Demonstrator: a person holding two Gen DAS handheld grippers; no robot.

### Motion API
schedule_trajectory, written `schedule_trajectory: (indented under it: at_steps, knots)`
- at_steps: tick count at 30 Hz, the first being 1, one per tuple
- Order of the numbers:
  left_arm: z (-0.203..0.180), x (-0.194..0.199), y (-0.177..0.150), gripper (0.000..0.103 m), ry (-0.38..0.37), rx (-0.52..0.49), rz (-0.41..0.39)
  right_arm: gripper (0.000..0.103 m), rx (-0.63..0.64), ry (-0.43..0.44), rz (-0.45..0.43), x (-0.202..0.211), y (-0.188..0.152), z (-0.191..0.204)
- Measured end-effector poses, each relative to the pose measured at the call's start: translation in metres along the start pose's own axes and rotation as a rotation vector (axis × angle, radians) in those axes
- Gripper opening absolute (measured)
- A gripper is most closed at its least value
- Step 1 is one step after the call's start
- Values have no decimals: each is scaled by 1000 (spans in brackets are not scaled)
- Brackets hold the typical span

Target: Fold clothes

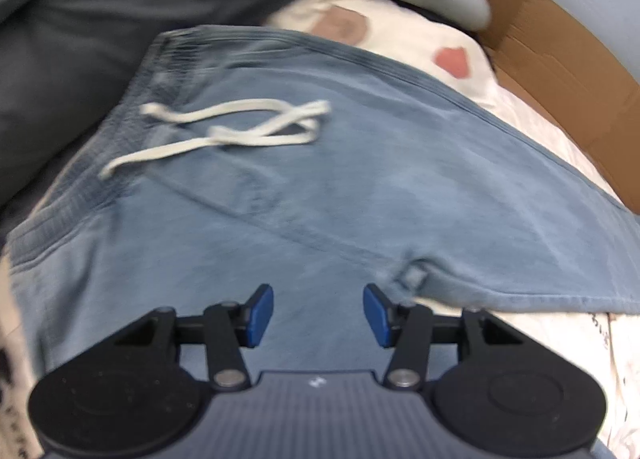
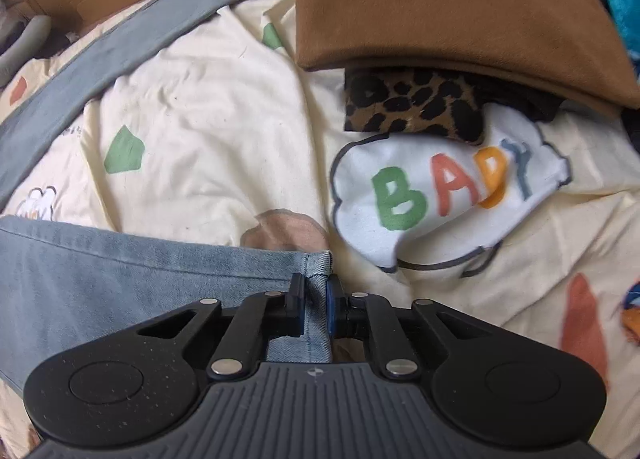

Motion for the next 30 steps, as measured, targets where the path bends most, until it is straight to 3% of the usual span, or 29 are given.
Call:
schedule_trajectory:
  at_steps: [2,4,7,11,12,18,21,25,30]
  knots:
    - [-14,-10,1,49,-10,-26,12,4,0,-23,1,6,0,0]
    - [-24,-21,2,37,-23,-42,30,4,-6,-44,5,10,0,-1]
    - [-36,-39,2,27,-20,-72,63,4,-20,-71,14,9,-1,-1]
    - [-42,-59,3,23,-8,-82,84,3,-38,-108,25,4,-1,-1]
    - [-41,-64,4,17,0,-83,86,3,-41,-113,27,2,-1,0]
    - [-36,-87,4,17,-5,-122,101,4,-30,-123,59,-18,-2,0]
    - [-33,-78,3,10,-15,-149,119,5,-33,-134,71,-26,-1,1]
    - [-27,-51,8,12,-98,-152,105,7,-52,-143,115,-25,4,1]
    - [-31,-40,35,13,-124,-122,74,14,-94,-175,144,-2,16,0]
Point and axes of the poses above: each gripper's, at about its wrist camera, not at the fingertips, and x roughly against the way its jaws point, z to its left, y to its top, the point moved 3 cm from there along -x, roughly the way its jaws point, and after that the axes turned 2 degrees about x, right-handed, at the moved point
